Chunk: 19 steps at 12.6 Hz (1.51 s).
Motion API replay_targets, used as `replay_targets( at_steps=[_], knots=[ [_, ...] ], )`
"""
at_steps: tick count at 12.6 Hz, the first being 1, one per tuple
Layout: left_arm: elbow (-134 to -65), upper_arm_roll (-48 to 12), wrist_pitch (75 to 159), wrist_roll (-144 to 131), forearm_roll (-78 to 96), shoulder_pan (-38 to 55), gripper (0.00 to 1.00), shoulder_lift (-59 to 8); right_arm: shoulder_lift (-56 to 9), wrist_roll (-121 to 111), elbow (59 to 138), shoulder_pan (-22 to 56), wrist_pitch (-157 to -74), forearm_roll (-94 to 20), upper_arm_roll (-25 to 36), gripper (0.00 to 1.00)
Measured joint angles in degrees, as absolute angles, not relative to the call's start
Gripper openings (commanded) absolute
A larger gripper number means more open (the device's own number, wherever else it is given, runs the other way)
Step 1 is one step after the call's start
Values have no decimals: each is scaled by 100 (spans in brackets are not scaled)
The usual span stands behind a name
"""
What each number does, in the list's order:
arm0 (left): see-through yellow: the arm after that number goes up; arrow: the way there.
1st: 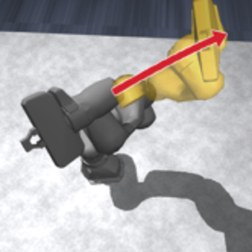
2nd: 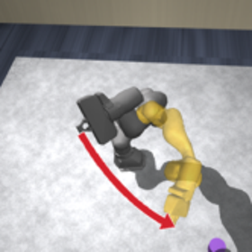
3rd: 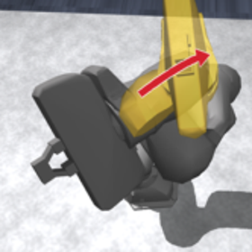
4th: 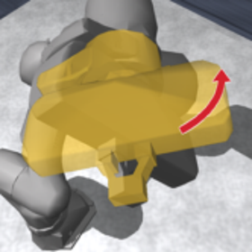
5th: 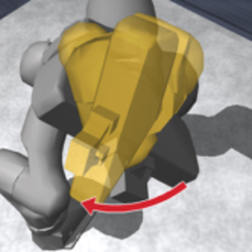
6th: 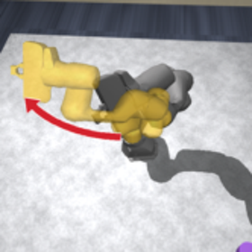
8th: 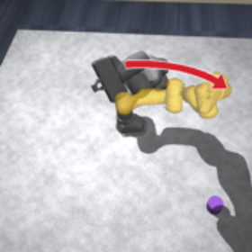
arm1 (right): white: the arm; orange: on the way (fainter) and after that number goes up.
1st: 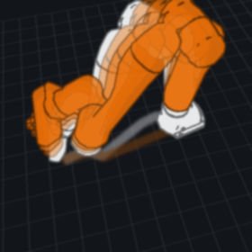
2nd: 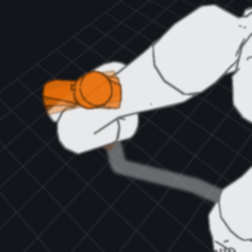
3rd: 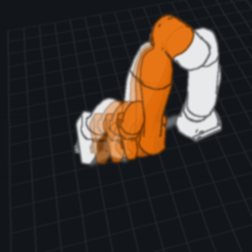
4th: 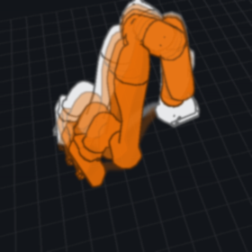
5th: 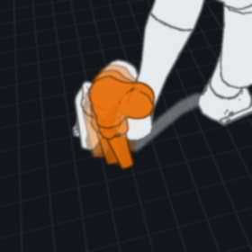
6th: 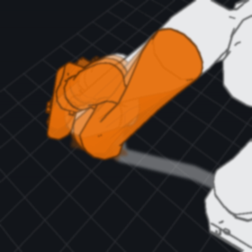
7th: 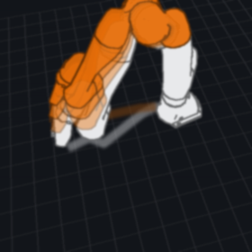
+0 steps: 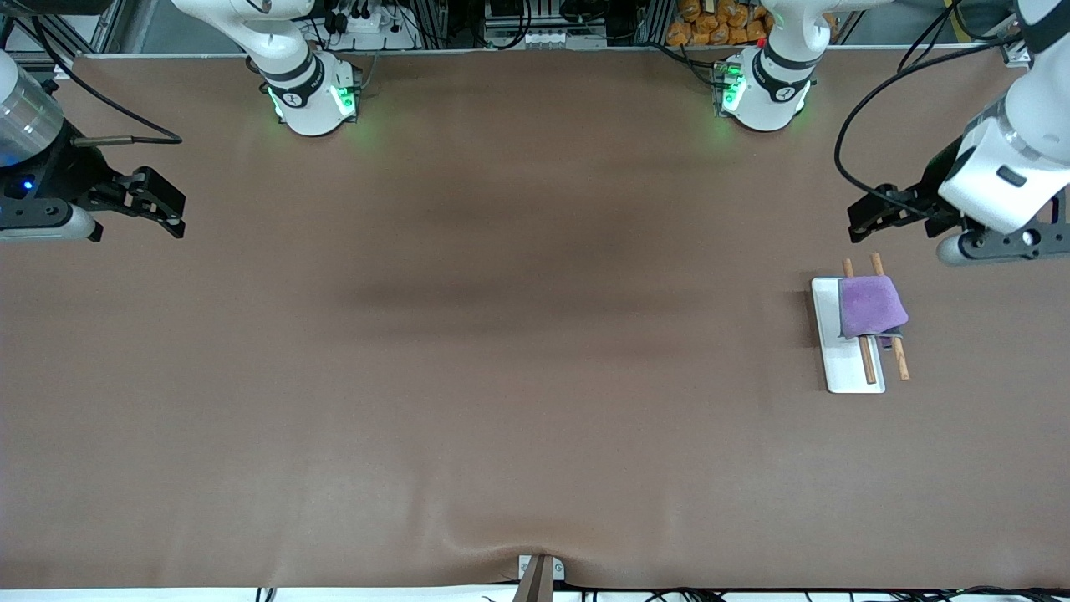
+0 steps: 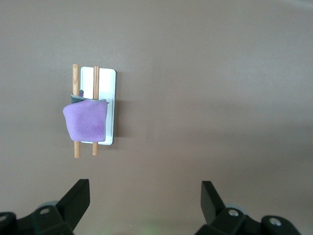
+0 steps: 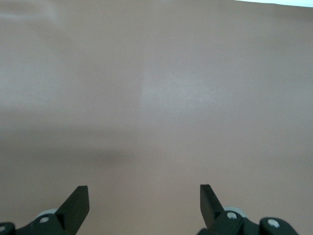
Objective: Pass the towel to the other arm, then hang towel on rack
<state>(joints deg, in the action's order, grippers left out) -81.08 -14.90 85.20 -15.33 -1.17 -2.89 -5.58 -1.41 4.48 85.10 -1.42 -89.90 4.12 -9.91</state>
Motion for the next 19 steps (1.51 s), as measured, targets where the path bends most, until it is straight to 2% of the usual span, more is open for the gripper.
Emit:
replay_targets(
  at_steps=[3,7,19],
  knots=[
    [-8259,-1414,8487,-1461,-117,-176,100,-310,-141,463,8509,-143,-8987,392,-960,100],
    [-8425,-870,8427,-1319,-117,234,100,-108,-141,470,8509,-143,-8960,388,-949,100],
    [-9098,-417,8357,-1261,-117,381,100,597,-141,496,8509,-143,-8919,364,-948,100]
  ],
)
